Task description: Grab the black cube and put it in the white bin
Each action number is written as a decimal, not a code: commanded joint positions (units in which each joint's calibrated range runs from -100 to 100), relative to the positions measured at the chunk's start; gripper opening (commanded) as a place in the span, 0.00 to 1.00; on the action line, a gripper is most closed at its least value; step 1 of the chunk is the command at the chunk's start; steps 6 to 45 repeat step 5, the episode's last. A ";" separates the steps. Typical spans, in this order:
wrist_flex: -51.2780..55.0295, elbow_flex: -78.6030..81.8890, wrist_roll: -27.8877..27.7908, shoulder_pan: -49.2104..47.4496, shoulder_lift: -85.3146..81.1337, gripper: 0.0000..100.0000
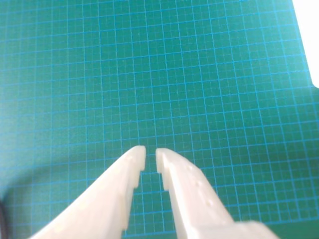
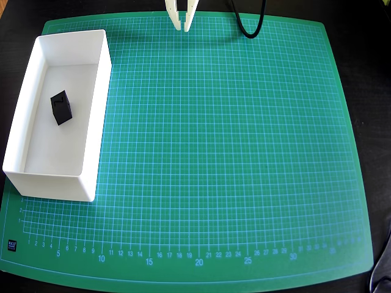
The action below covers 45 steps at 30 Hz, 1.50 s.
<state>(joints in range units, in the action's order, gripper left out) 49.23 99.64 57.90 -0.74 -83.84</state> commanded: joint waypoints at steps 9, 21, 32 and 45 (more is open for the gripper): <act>0.36 0.27 -0.34 -0.10 -0.21 0.02; 0.36 0.27 -0.34 -0.10 -0.21 0.02; 0.36 0.27 -0.34 -0.10 -0.21 0.02; 0.36 0.27 -0.34 -0.10 -0.21 0.02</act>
